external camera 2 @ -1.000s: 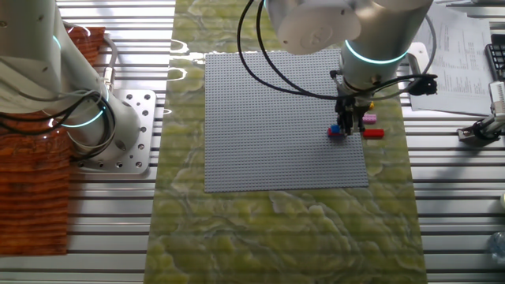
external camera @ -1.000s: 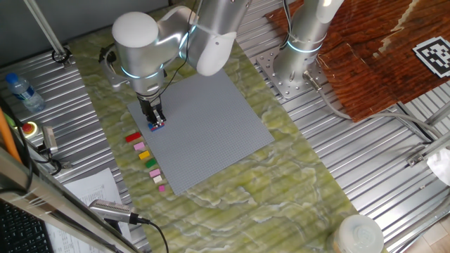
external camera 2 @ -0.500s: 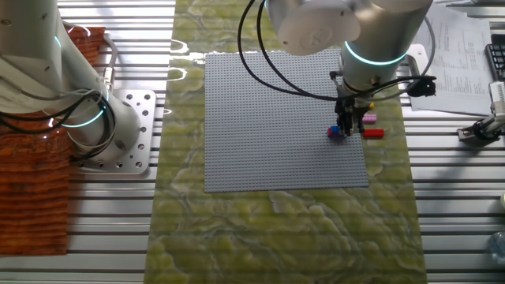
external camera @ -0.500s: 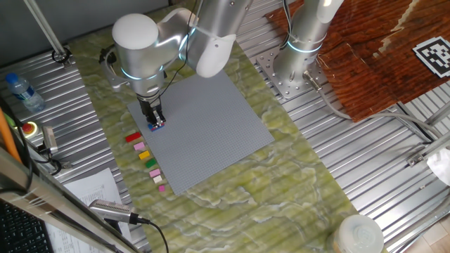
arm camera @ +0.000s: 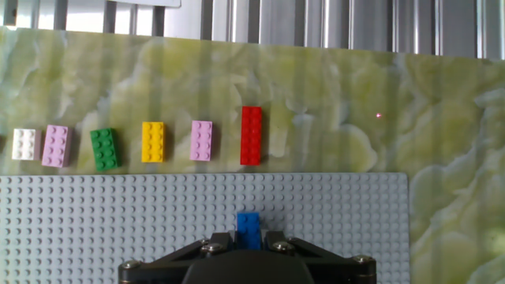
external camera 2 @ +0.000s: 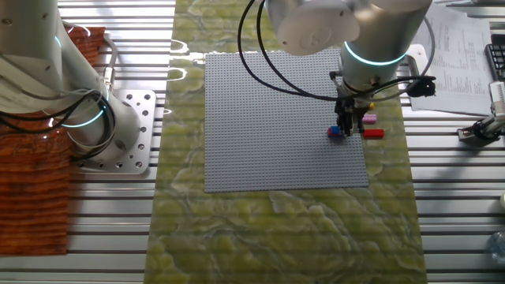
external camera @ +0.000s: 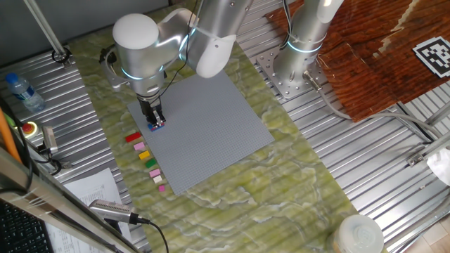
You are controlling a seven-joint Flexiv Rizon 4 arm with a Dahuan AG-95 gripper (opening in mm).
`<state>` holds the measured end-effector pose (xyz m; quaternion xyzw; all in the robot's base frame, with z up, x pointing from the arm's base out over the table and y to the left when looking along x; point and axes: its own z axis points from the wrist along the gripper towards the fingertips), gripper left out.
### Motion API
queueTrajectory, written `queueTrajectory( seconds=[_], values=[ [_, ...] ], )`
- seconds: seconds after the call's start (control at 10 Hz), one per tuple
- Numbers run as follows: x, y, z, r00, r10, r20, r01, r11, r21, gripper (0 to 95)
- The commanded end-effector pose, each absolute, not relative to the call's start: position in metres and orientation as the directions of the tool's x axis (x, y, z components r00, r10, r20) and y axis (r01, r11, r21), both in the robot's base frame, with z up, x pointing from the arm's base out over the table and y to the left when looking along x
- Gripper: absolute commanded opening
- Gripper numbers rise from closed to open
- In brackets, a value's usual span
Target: Stack small Lego blocks one on top of the other
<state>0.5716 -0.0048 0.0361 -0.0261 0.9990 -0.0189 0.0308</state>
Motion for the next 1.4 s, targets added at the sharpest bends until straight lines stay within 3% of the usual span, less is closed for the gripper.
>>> queueTrajectory(
  seconds=[0.1, 1.4],
  values=[
    [0.5716, -0.0052, 0.0348, -0.997, -0.053, -0.062, -0.050, 0.998, -0.040, 0.0],
    [0.5680, -0.0027, 0.0346, -0.998, -0.046, -0.051, -0.044, 0.998, -0.042, 0.0]
  ],
)
